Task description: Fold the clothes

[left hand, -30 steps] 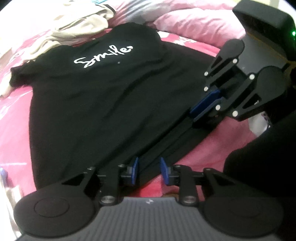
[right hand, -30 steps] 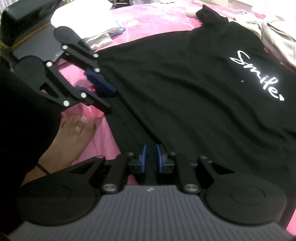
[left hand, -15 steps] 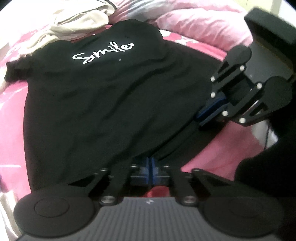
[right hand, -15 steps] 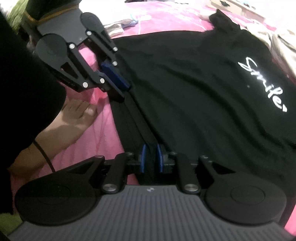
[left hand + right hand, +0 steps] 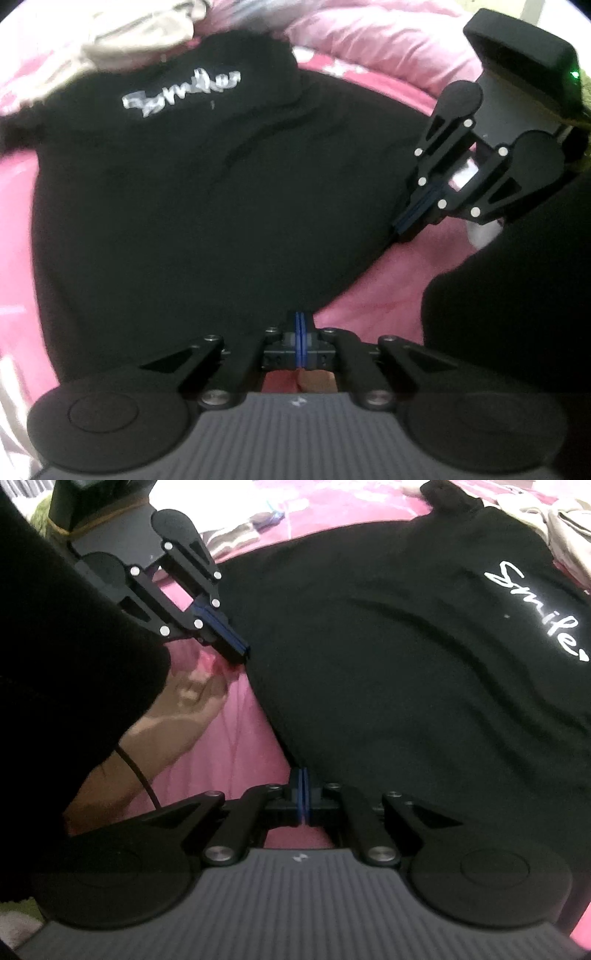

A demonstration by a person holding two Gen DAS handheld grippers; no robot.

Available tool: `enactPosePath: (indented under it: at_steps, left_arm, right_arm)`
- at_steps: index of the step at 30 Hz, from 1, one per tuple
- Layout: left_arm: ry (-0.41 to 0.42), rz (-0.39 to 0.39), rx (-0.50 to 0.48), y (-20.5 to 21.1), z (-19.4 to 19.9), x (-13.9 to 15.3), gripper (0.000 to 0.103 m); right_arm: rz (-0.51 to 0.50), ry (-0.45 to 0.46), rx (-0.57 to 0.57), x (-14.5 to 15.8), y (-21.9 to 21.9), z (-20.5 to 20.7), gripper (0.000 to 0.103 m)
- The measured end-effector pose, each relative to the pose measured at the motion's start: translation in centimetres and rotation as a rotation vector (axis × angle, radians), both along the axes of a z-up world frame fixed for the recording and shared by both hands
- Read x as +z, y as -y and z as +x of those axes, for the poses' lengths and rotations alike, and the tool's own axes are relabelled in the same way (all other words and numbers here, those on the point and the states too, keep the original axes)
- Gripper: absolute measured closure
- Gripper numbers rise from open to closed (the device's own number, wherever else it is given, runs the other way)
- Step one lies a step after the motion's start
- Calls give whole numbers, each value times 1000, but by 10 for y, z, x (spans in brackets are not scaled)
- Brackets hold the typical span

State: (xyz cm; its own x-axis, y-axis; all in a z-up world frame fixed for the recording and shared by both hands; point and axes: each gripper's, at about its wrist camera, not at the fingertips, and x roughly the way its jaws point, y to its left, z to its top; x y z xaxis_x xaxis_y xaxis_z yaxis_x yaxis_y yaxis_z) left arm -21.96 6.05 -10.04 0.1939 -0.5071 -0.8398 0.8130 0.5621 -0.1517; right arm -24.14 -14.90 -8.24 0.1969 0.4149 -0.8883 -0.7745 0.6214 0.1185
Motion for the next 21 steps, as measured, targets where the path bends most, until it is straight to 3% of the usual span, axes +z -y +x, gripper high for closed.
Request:
enactPosePath:
  at_steps: [5, 7, 10, 12, 15, 18, 19, 21]
  left_arm:
    - [-50, 14, 18, -13, -6, 1, 91]
    - [-67, -49, 98, -31, 0, 15, 86]
    - [-75, -183, 284, -56, 18, 28, 79]
    - [-72, -116, 354, -57, 28, 18, 79]
    - [-50, -36, 387, -62, 30, 2, 81]
    - [-72, -32, 428, -71, 29, 6, 77]
    - [-61, -40, 442, -73, 28, 10, 71]
    - [-42, -59, 475, -75, 31, 13, 57]
  right_arm:
    - [0, -74, -57, 2, 10, -4, 100]
    - [41, -93, -141, 16, 28, -3, 100]
    - [123, -84, -372, 35, 65, 12, 100]
    - [79, -66, -468, 34, 78, 21, 100]
    - [-173, -202, -503, 3, 91, 24, 100]
    - [-251, -341, -580, 1, 121, 17, 99]
    - [-309, -308, -598, 8, 127, 14, 97]
    - [-311, -227, -630, 26, 133, 13, 96]
